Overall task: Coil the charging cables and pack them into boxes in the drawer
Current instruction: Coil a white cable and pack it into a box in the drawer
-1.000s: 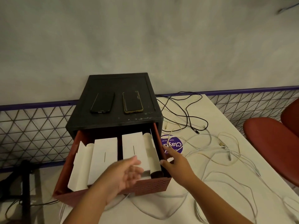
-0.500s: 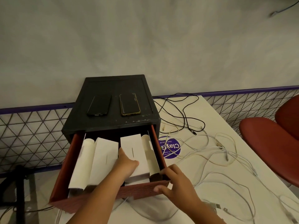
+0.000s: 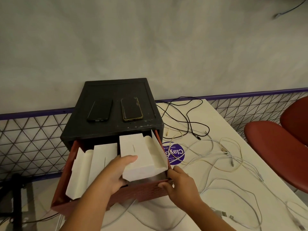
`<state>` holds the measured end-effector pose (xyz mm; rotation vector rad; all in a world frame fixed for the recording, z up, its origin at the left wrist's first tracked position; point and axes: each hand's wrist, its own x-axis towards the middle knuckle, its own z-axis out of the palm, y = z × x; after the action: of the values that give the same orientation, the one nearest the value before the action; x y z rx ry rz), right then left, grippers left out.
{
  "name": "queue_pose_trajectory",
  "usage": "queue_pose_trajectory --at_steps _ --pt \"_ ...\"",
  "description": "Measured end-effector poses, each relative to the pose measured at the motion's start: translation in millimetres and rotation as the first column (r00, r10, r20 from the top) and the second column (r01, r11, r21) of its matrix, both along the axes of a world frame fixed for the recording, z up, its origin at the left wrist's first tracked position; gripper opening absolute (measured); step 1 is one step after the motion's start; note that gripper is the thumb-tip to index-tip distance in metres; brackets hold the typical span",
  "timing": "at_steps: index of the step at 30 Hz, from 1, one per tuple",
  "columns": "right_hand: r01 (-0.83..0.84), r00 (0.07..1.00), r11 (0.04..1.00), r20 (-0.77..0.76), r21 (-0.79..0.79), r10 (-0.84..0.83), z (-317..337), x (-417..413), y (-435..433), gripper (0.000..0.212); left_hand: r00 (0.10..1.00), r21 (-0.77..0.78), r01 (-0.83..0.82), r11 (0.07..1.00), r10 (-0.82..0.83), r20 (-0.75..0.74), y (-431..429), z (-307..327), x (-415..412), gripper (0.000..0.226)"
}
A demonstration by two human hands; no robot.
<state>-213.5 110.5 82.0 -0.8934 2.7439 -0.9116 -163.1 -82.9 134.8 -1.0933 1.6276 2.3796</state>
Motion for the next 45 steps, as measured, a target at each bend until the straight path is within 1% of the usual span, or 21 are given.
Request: queue_pose_trajectory --at_steps 2,5,6,8,14,17,22,25,27,30,33,35,37,38,39,40,41,42,43,44,45 --pt "0.016 1.0 1.0 -0.021 0.008 -0.016 1 -8 -3 0.033 0.999 0.049 0.022 0.999 -0.02 -0.042 -5 16 15 0.022" --pt "0.015 0.999 1.0 -0.029 0.016 -0.015 2 -14 -7 0.033 0.994 0.105 0.024 0.994 -0.013 -0.104 -14 28 36 0.031" --pt "0.012 1.0 1.0 -0.029 0.022 -0.011 4 -15 -8 0.031 0.993 0.123 0.004 0.992 0.011 -0.12 -16 31 43 0.029" --pt "0.015 0.999 1.0 -0.03 0.025 -0.014 7 -17 -11 0.029 0.986 0.155 -0.057 0.986 0.08 -0.148 -22 34 53 0.017" --pt "0.066 0.998 0.997 -0.008 0.028 -0.066 12 -31 -28 0.027 0.955 0.151 -0.227 0.962 0.25 -0.157 -32 32 61 0.011" --pt "0.079 0.996 0.996 0.033 0.028 -0.08 16 -42 -39 0.026 0.944 0.166 -0.245 0.955 0.274 -0.183 -32 30 60 0.014" --pt "0.081 0.99 0.996 0.113 0.042 -0.086 25 -60 -56 0.026 0.913 0.175 -0.311 0.934 0.345 -0.218 -31 23 59 0.027" --pt "0.095 0.985 0.993 0.137 0.065 -0.103 32 -73 -68 0.026 0.902 0.173 -0.327 0.929 0.362 -0.236 -27 23 59 0.018" --pt "0.107 0.982 0.99 0.147 0.09 -0.119 35 -82 -75 0.028 0.893 0.207 -0.34 0.917 0.384 -0.233 -24 24 59 0.015" --pt "0.114 0.978 0.989 0.161 0.099 -0.129 36 -88 -79 0.031 0.881 0.282 -0.354 0.892 0.419 -0.22 -23 23 58 0.017" --pt "0.122 0.968 0.987 0.209 0.103 -0.141 35 -87 -81 0.035 0.883 0.313 -0.34 0.887 0.415 -0.217 -23 21 57 0.023" --pt "0.153 0.961 0.987 0.225 0.041 -0.158 35 -80 -81 0.045 0.891 0.32 -0.318 0.892 0.397 -0.221 -20 22 56 0.023" --pt "0.23 0.946 0.959 0.27 -0.165 -0.18 37 -65 -76 0.052 0.893 0.316 -0.311 0.896 0.389 -0.225 -14 21 54 0.021" --pt "0.27 0.924 0.912 0.348 -0.307 -0.156 40 -53 -72 0.051 0.892 0.319 -0.306 0.897 0.387 -0.233 -10 20 52 0.022" --pt "0.307 0.878 0.85 0.472 -0.429 -0.079 43 -38 -67 0.05 0.89 0.327 -0.295 0.898 0.382 -0.248 -6 19 50 0.024" --pt "0.337 0.803 0.779 0.593 -0.529 0.056 44 -24 -62 0.053 0.887 0.334 -0.279 0.9 0.375 -0.27 0 18 47 0.027" --pt "0.352 0.716 0.727 0.67 -0.589 0.196 43 -12 -57 0.063 0.882 0.338 -0.262 0.904 0.366 -0.296 5 17 44 0.032" --pt "0.348 0.645 0.709 0.705 -0.613 0.293 40 -3 -51 0.074 0.88 0.336 -0.242 0.91 0.351 -0.318 12 15 41 0.038" --pt "0.321 0.605 0.711 0.713 -0.626 0.355 37 4 -47 0.082 0.882 0.328 -0.221 0.918 0.332 -0.334 19 12 38 0.045" --pt "0.292 0.587 0.718 0.711 -0.632 0.387 35 9 -43 0.083 0.891 0.313 -0.197 0.929 0.303 -0.338 26 10 35 0.052" --pt "0.278 0.586 0.728 0.711 -0.627 0.388 32 11 -39 0.079 0.903 0.296 -0.173 0.939 0.271 -0.334 34 7 33 0.058"
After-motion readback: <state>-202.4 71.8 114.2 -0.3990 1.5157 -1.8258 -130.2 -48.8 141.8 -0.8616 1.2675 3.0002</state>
